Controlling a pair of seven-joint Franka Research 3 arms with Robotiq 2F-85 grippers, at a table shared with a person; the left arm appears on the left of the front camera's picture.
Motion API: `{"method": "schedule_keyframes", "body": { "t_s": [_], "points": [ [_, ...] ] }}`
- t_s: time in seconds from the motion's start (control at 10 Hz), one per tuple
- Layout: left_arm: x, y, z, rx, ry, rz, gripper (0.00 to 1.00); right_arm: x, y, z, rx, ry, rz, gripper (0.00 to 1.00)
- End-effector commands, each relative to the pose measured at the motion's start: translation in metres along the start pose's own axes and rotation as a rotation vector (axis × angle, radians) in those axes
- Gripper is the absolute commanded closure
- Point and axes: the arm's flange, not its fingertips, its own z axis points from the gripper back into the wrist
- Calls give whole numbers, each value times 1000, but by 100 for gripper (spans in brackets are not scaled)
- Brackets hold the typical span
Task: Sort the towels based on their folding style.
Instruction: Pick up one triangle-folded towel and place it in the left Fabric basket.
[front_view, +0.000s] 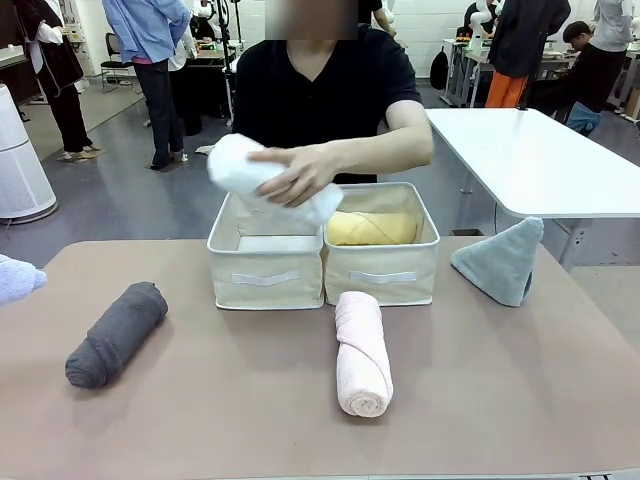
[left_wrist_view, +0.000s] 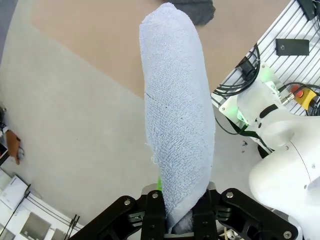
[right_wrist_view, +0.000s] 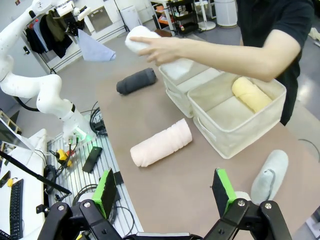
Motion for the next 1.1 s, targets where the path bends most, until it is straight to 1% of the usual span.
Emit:
{"method": "schedule_keyframes", "body": {
  "t_s": [0.0,0.1,0.2,0.4,0.5,0.6,0.7,0.8,0.9,1.0],
  "points": [
    [5,1,5,1,-28,23,82,1,0,-1,9,-11,8,0],
    [8,1,8,4,-39,23,82,1,0,-1,9,-11,8,0],
    [20,2,18,20,-68,12,82,1,0,-1,9,-11,8,0],
    [69,2,52,33,-150,-103,82,1,0,-1,9,-11,8,0],
    [102,2,74,34,-204,-168,82,1,0,-1,9,-11,8,0],
    [134,0,84,13,-231,-218,82,1,0,-1,9,-11,8,0],
    [164,-3,87,-6,-231,-266,82,1,0,-1,9,-11,8,0],
    [189,-2,86,-48,-260,-319,82,1,0,-1,9,-11,8,0],
    [206,-1,83,-94,-296,-366,82,1,0,-1,9,-11,8,0],
    [211,4,79,-104,-325,-385,82,1,0,-1,9,-11,8,0]
  ]
}}
